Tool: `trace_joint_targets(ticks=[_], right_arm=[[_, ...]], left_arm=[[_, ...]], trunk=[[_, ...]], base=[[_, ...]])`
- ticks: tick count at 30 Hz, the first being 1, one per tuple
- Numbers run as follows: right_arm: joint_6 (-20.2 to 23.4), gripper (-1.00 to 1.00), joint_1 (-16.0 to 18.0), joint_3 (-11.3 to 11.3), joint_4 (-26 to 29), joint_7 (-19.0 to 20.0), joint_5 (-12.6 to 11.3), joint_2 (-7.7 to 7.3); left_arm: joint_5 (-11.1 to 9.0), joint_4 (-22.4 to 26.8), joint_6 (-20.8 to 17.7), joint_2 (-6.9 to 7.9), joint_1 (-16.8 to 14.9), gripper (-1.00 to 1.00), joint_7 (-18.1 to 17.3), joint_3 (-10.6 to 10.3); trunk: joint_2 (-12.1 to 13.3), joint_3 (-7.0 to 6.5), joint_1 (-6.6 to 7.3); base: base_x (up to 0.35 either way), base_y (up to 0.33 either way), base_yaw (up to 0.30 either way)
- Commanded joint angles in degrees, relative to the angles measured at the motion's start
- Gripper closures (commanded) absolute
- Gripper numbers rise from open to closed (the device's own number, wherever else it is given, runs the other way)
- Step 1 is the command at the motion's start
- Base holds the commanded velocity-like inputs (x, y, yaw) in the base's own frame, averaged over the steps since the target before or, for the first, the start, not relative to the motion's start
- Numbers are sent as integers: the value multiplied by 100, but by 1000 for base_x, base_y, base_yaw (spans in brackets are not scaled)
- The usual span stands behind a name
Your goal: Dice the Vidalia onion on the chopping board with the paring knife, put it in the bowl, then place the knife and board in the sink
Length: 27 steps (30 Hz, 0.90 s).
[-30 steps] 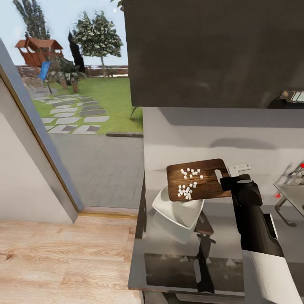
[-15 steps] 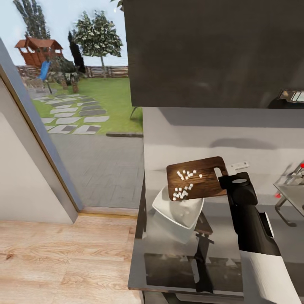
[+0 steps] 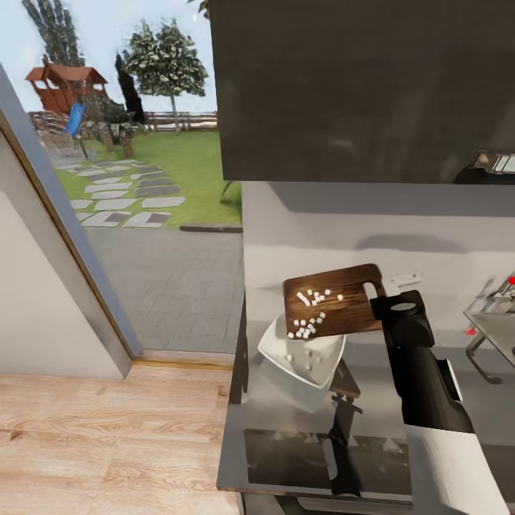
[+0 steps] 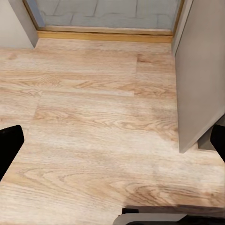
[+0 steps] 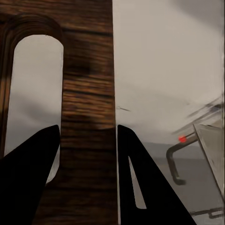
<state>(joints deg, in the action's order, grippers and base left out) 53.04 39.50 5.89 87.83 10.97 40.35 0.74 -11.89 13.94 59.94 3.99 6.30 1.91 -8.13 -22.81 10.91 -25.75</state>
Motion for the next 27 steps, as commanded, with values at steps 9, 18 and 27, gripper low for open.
trace_joint_targets(ticks=[9, 18, 27], right_arm=[[0, 100, 5, -198, -2, -342, 64, 5], [-26, 100, 5, -220, -3, -366, 70, -7], [-45, 100, 5, -220, -9, -423, 77, -50]], left_arm=[[-41, 12, 6, 5, 2, -100, 18, -50], [-41, 12, 6, 5, 2, -100, 19, -49], [-41, 12, 6, 5, 2, -100, 19, -54]], trunk=[[-11, 10, -4], [-11, 10, -4], [-11, 10, -4]], base=[[0, 0, 0], [0, 0, 0], [0, 0, 0]])
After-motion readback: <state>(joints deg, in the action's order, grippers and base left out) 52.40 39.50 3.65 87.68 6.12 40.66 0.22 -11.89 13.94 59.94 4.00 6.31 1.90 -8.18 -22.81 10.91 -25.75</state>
